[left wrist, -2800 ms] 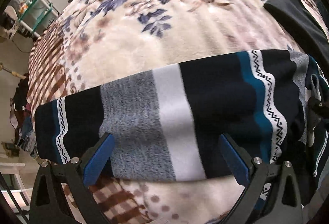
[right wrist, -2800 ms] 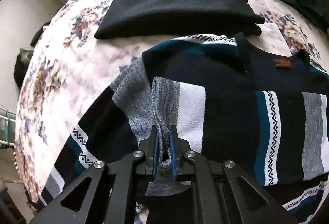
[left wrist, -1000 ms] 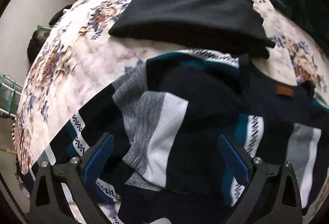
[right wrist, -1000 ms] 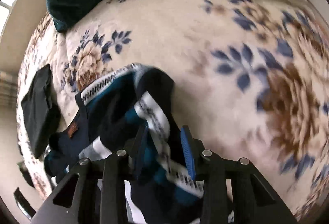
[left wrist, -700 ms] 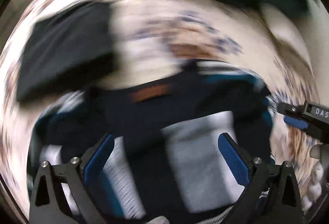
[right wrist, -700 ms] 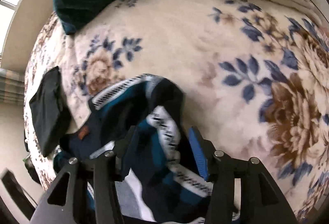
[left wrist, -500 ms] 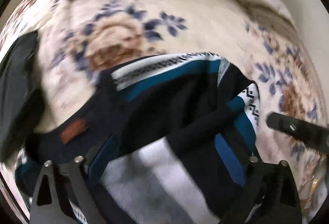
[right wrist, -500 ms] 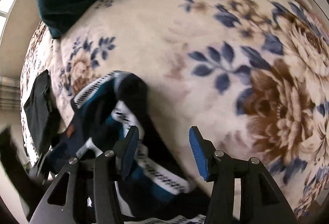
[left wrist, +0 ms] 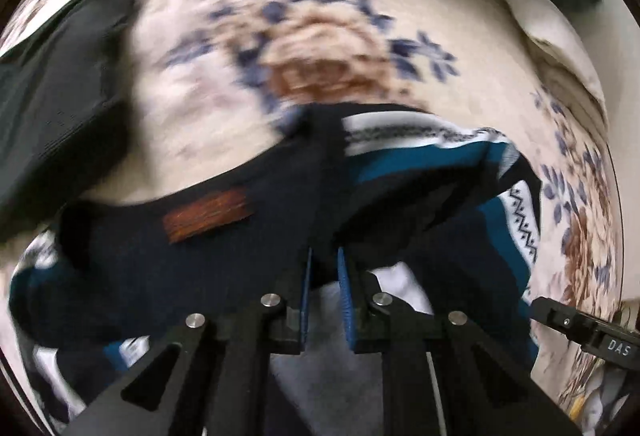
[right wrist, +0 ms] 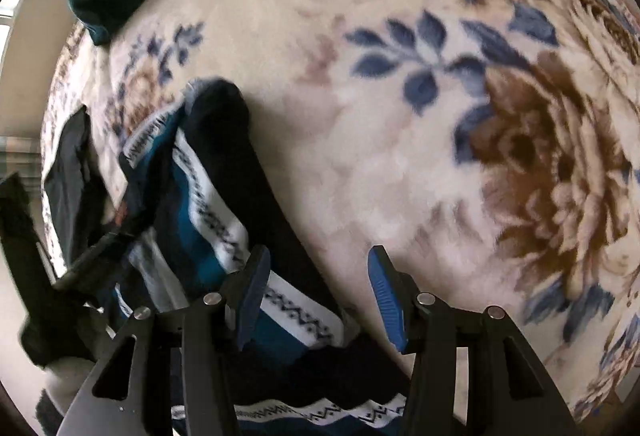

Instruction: Fold small clothes

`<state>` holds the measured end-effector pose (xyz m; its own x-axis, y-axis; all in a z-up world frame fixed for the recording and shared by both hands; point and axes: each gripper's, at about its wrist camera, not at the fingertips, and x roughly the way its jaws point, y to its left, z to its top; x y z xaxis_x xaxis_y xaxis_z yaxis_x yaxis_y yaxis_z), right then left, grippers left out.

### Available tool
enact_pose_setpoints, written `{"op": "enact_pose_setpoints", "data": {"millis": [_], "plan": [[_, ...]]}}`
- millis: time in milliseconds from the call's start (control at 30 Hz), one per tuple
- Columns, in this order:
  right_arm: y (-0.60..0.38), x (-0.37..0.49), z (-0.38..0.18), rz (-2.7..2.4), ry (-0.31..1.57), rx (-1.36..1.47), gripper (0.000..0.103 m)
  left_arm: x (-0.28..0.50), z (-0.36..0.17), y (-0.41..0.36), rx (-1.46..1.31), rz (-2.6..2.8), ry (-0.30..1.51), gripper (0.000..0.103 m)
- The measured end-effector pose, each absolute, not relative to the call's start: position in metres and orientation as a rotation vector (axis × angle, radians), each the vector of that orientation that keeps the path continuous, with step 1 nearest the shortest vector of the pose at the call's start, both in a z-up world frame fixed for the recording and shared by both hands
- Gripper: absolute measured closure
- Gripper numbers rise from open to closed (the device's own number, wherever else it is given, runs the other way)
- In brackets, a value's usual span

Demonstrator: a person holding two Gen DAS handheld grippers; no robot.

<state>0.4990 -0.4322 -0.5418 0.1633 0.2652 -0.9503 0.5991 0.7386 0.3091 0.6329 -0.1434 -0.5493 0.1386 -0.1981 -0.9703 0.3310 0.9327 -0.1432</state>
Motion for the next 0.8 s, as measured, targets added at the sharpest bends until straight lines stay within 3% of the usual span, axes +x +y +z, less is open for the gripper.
{"op": "enact_pose_setpoints", "data": {"millis": [133, 233, 267, 300, 433, 500, 800], "plan": [[-0.429, 0.485, -0.54, -0.253, 1.402, 0.794, 0.049, 0.601, -0.525, -0.089, -0.034, -0.27, 1.284, 0.087], [-0.416, 0.477, -0.528, -0.236, 1.383, 0.757, 0.049, 0.562, -0.52, -0.051, -0.162, -0.148, 1.281, 0.051], [-0.408, 0.476, -0.524, -0.233, 1.39, 0.735, 0.049, 0.55, -0.521, -0.043, -0.213, -0.112, 1.284, 0.035], [-0.397, 0.477, -0.519, -0.231, 1.405, 0.706, 0.047, 0.531, -0.519, -0.021, -0.283, -0.057, 1.279, 0.028], [-0.357, 0.482, -0.505, -0.264, 1.429, 0.539, 0.021, 0.478, -0.508, 0.043, -0.465, 0.146, 1.252, 0.017], [-0.328, 0.488, -0.502, -0.28, 1.453, 0.427, 0.008, 0.446, -0.507, 0.09, -0.604, 0.276, 1.245, 0.017], [-0.223, 0.498, -0.486, -0.204, 1.46, 0.268, 0.007, 0.238, -0.53, 0.303, -1.144, 0.991, 1.039, 0.019]]}}
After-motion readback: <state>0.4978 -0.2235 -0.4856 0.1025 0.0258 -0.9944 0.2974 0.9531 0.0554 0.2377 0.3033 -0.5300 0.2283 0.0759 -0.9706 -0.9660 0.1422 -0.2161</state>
